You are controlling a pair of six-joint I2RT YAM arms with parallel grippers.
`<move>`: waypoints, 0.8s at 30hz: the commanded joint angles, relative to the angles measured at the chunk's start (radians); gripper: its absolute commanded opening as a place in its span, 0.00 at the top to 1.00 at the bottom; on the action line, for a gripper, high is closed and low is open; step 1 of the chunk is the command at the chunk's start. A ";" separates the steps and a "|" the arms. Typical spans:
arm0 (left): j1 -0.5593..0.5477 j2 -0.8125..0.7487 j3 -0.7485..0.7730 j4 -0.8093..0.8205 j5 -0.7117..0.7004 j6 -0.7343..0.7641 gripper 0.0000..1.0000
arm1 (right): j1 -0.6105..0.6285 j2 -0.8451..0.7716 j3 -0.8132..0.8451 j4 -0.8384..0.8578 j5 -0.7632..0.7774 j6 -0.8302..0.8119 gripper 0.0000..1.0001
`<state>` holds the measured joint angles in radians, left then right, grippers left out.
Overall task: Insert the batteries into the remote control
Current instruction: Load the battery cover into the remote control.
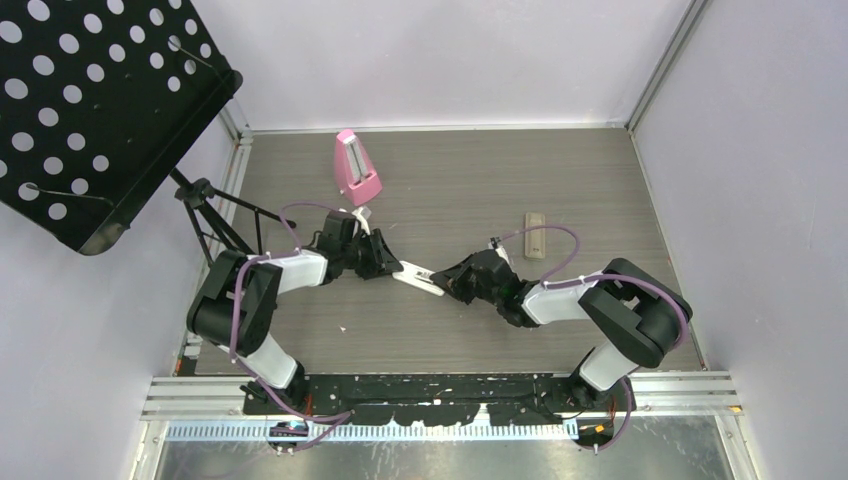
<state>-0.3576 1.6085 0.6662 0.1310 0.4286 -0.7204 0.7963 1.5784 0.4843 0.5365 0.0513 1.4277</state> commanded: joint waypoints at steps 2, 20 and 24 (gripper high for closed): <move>0.000 0.036 0.018 -0.016 -0.001 0.026 0.62 | -0.003 -0.005 0.004 -0.056 0.002 -0.037 0.99; 0.000 0.064 0.035 -0.007 0.035 0.018 0.67 | -0.012 -0.007 -0.016 -0.062 0.004 -0.077 0.99; 0.000 0.065 0.032 -0.004 0.035 0.015 0.67 | -0.012 -0.009 -0.028 -0.055 0.013 -0.069 0.99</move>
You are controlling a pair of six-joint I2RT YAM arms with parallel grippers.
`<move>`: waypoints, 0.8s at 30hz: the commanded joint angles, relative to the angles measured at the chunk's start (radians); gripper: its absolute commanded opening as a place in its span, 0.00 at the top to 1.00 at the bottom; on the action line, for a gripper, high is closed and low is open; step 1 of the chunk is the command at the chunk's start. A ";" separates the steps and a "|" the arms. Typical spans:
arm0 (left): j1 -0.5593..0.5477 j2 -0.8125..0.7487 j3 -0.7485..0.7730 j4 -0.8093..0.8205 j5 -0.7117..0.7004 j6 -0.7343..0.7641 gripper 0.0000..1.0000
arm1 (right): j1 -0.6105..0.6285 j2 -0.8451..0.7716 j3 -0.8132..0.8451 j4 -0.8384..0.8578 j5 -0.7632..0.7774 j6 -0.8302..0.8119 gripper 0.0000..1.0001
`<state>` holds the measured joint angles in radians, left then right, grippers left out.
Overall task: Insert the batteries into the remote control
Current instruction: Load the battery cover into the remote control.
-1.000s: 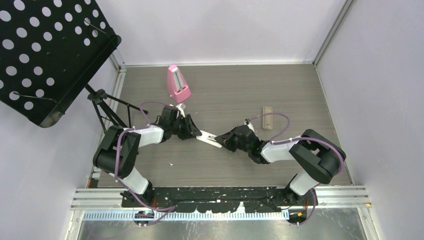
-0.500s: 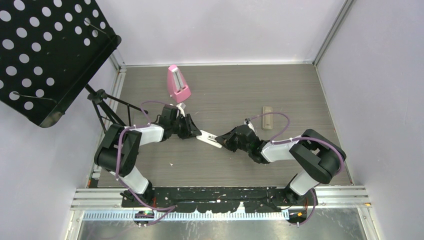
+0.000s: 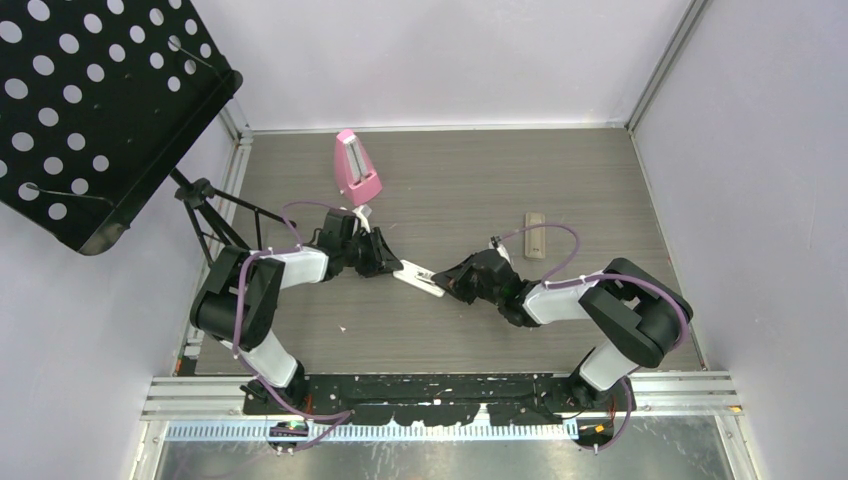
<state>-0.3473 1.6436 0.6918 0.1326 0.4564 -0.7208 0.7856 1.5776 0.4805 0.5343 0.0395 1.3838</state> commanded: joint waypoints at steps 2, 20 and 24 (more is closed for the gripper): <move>-0.010 0.029 0.007 -0.006 0.008 0.015 0.68 | -0.002 -0.008 -0.027 -0.045 0.025 -0.022 1.00; -0.010 0.044 -0.009 0.038 0.073 0.011 0.71 | -0.003 0.060 0.044 -0.038 -0.027 -0.008 0.90; -0.010 0.038 -0.010 0.027 0.056 0.011 0.71 | -0.003 0.022 0.051 -0.085 -0.018 -0.006 0.76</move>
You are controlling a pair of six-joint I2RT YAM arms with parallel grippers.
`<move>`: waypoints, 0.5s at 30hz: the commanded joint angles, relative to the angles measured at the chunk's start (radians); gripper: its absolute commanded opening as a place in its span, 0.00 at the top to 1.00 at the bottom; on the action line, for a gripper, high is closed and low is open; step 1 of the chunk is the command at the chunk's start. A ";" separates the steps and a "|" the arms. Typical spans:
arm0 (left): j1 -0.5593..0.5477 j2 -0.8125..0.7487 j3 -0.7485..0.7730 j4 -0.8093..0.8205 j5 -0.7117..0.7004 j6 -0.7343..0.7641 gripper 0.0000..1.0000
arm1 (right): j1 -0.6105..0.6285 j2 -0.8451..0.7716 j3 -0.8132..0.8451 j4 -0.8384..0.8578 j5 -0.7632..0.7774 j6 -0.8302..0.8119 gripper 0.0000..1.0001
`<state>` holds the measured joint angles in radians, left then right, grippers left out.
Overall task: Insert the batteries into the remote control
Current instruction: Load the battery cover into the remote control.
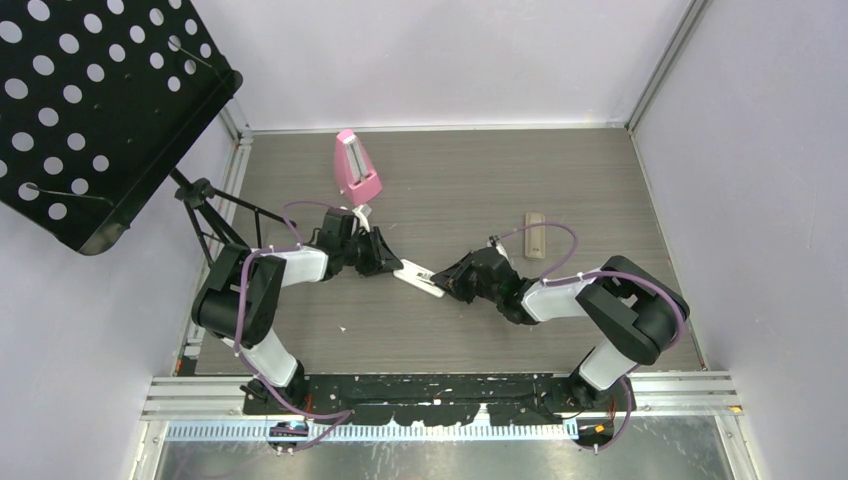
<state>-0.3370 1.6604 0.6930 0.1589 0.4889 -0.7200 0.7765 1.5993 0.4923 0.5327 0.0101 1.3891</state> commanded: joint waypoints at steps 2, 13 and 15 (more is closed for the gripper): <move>-0.020 0.017 -0.007 -0.014 0.006 0.010 0.71 | 0.007 -0.030 0.044 -0.126 0.019 -0.016 0.71; -0.020 0.033 0.034 -0.062 -0.039 0.027 0.69 | 0.007 -0.187 0.076 -0.372 0.084 -0.069 0.51; -0.020 0.036 0.034 -0.062 -0.039 0.025 0.69 | 0.006 -0.214 0.072 -0.381 0.094 -0.080 0.55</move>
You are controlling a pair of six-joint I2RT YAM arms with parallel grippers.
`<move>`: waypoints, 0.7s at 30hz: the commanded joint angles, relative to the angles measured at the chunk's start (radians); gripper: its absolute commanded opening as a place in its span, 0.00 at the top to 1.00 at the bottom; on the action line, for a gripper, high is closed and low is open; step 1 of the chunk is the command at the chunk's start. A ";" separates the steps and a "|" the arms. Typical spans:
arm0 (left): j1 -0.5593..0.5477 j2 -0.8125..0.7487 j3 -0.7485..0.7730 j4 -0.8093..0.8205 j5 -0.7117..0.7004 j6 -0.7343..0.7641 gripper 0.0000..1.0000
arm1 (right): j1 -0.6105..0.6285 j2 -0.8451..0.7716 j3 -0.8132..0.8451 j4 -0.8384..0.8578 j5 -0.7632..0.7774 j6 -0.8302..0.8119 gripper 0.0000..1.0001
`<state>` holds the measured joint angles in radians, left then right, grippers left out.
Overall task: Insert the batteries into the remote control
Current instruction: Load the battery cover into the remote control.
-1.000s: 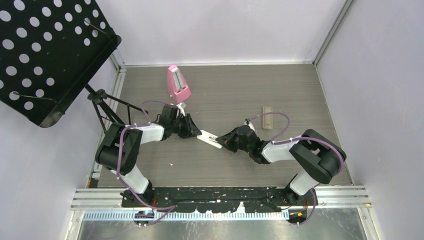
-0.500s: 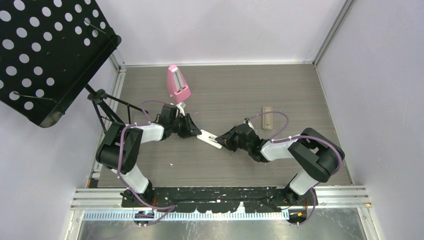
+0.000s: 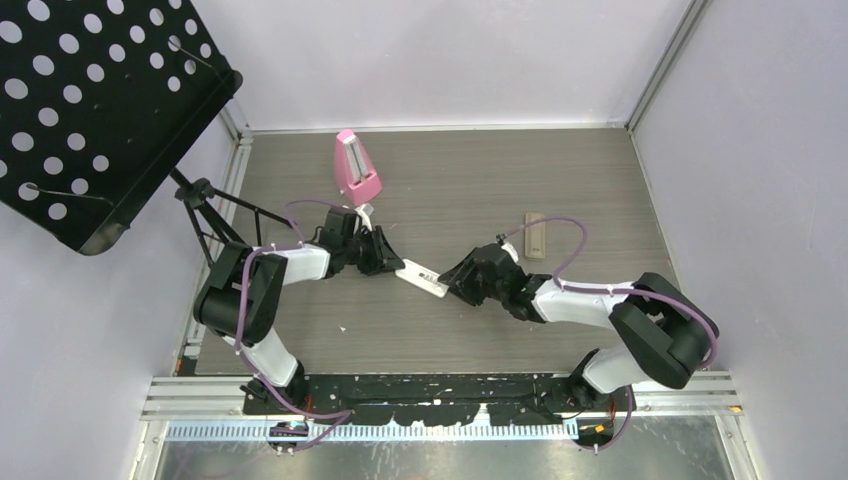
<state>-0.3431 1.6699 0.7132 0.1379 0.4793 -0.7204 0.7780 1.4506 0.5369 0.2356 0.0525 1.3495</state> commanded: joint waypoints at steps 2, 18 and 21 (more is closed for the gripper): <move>-0.014 0.026 0.014 -0.040 -0.029 0.025 0.69 | 0.005 -0.077 0.019 -0.038 0.044 -0.059 0.65; -0.014 0.013 0.002 -0.040 -0.027 0.018 0.68 | 0.005 0.159 0.097 0.012 0.011 -0.118 0.87; -0.014 0.007 0.000 -0.040 -0.027 0.018 0.68 | 0.006 0.159 0.095 -0.022 0.006 -0.127 0.88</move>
<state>-0.3470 1.6730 0.7158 0.1379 0.4789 -0.7212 0.7773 1.5909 0.6224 0.2878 0.0315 1.2579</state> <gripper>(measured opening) 0.320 0.125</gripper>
